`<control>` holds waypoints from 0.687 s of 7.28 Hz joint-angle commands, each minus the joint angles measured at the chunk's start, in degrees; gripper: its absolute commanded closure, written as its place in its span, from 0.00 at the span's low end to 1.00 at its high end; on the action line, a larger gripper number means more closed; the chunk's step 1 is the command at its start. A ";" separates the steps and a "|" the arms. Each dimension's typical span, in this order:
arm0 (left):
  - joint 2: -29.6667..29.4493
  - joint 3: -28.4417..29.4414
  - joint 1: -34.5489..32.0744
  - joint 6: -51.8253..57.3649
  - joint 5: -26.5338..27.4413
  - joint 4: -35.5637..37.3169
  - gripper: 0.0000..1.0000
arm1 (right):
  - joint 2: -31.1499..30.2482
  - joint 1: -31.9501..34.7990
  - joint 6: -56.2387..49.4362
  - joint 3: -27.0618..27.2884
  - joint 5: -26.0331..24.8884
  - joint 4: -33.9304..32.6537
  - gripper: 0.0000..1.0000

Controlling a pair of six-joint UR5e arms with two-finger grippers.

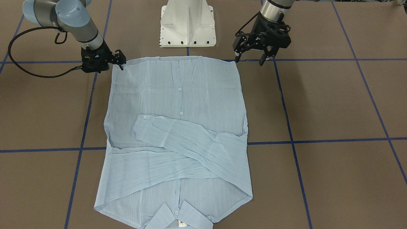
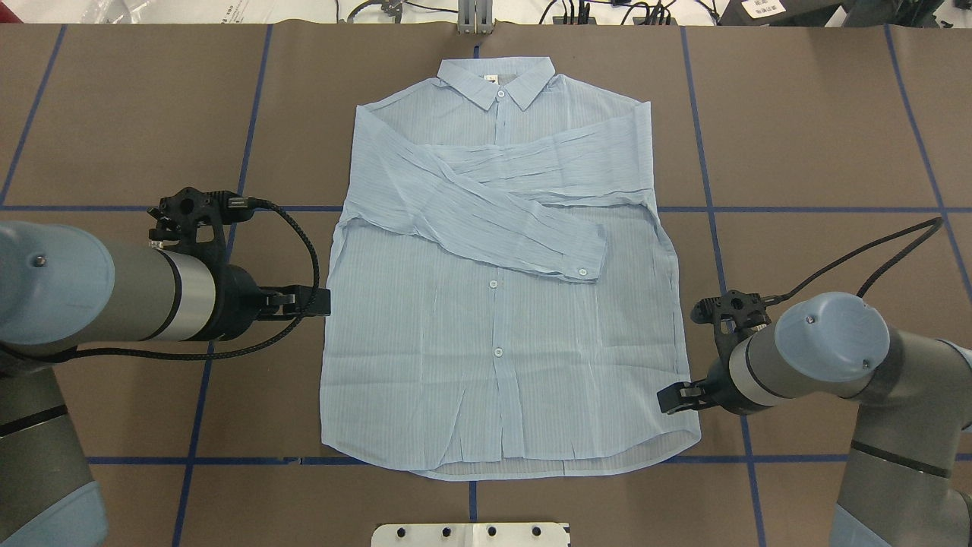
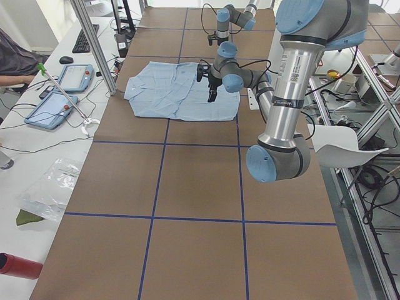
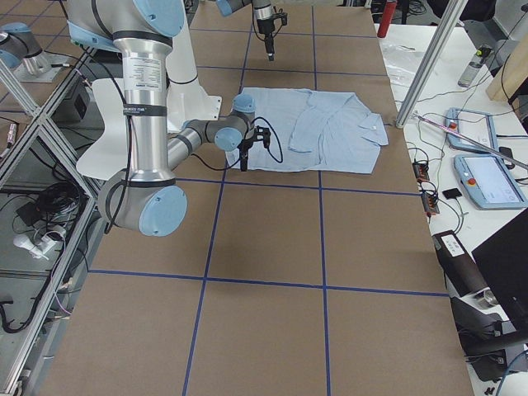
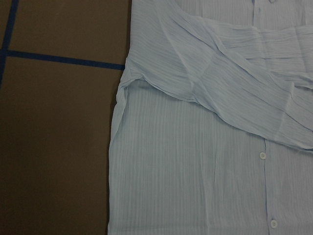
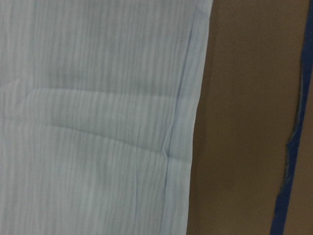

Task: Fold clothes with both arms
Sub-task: 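Move both grippers down beside the shirt's sides toward the hem, then lower both grippers to the hem corners and grasp the hem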

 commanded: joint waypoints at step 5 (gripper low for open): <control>0.17 -0.46 -0.08 0.00 -0.18 0.06 0.00 | 0.27 -1.92 0.56 -0.75 2.18 -0.08 0.45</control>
